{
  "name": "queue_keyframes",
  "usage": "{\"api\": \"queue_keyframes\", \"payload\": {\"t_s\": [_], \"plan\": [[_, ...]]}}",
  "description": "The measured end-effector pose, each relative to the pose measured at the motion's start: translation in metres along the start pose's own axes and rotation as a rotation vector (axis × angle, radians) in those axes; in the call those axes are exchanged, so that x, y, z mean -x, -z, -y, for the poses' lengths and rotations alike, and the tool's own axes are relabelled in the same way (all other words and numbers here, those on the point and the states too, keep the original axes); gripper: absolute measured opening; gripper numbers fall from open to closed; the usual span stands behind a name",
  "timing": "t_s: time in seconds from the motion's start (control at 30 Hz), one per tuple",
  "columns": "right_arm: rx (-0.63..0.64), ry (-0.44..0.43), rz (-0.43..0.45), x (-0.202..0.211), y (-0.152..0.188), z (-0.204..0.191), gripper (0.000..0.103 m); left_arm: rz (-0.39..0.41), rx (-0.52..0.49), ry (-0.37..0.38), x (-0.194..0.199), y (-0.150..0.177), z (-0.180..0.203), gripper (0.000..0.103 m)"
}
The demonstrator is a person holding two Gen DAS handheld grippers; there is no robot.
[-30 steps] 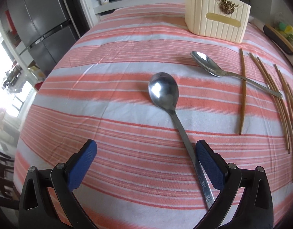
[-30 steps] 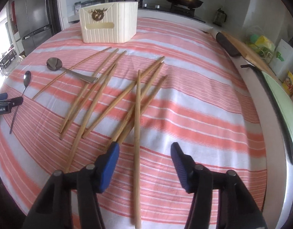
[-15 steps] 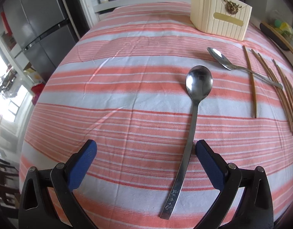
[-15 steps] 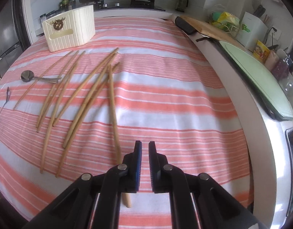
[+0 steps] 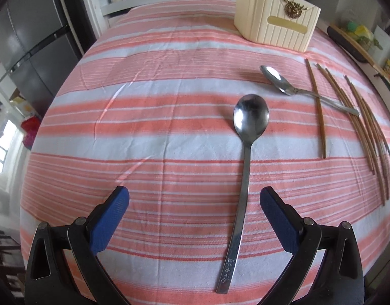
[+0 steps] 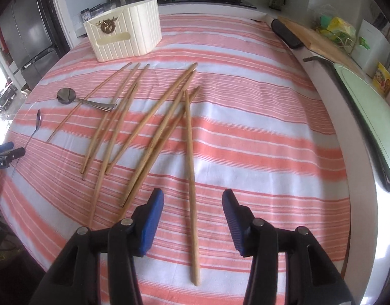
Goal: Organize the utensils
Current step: 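Close the left tool on the steel spoon handle while the right tool grasps a wooden chopstick, then carry the spoon into the cream holder and release while the right tool drops its chopstick in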
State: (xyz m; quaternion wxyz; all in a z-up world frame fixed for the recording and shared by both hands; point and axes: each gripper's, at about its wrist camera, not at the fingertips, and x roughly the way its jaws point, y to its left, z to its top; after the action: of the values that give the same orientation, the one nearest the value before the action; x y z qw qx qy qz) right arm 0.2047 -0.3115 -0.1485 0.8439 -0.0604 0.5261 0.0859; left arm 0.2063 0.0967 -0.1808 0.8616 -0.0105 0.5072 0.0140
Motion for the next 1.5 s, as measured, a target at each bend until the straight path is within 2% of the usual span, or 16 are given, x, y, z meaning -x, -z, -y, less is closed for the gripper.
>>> {"api": "queue_keyframes", "payload": {"t_s": [0.17,0.23,0.3,0.4,0.53,0.6,0.7,0.8,0.83,0.87,1.0,1.13,1.27,1.5], "plan": [[0.033,-0.046,-0.103,-0.021,-0.028,0.006,0.048,0.014,-0.087,-0.005,-0.003,-0.022,0.018,0.101],[0.070,-0.056,-0.137,-0.029,-0.036,0.001,0.048,0.000,-0.124,-0.001,-0.010,-0.028,0.027,0.094],[0.114,-0.056,-0.169,-0.037,-0.042,-0.005,0.035,-0.020,-0.166,0.000,-0.020,-0.032,0.037,0.088],[0.141,-0.058,-0.212,-0.050,-0.051,-0.007,0.025,-0.019,-0.198,-0.008,-0.029,-0.036,0.044,0.088],[0.154,-0.054,-0.220,-0.058,-0.066,-0.006,0.021,-0.026,-0.181,0.025,-0.033,-0.041,0.043,0.085],[0.180,-0.050,-0.232,-0.064,-0.075,-0.010,0.021,-0.026,-0.174,0.051,-0.034,-0.042,0.044,0.080],[0.194,-0.040,-0.237,-0.071,-0.090,-0.014,0.021,-0.022,-0.191,0.080,-0.033,-0.044,0.048,0.067],[0.178,-0.038,-0.233,-0.078,-0.104,-0.013,0.017,-0.008,-0.215,0.088,-0.032,-0.047,0.052,0.049],[0.173,-0.027,-0.228,-0.079,-0.107,-0.013,0.008,-0.004,-0.221,0.093,-0.033,-0.047,0.053,0.038],[0.163,-0.030,-0.224,-0.081,-0.112,-0.012,0.007,-0.005,-0.224,0.102,-0.033,-0.048,0.054,0.036],[0.118,-0.052,-0.204,-0.083,-0.124,-0.004,0.006,0.007,-0.233,0.102,-0.032,-0.049,0.055,0.036],[0.067,-0.075,-0.144,-0.063,-0.128,0.009,0.006,0.034,-0.227,0.112,-0.019,-0.047,0.052,0.036],[0.022,-0.118,-0.049,-0.029,-0.133,0.014,0.006,0.092,-0.210,0.138,0.010,-0.050,0.048,0.035],[-0.058,-0.182,0.135,0.045,-0.114,0.018,0.006,0.220,-0.174,0.211,0.077,-0.056,0.037,0.035]]}}
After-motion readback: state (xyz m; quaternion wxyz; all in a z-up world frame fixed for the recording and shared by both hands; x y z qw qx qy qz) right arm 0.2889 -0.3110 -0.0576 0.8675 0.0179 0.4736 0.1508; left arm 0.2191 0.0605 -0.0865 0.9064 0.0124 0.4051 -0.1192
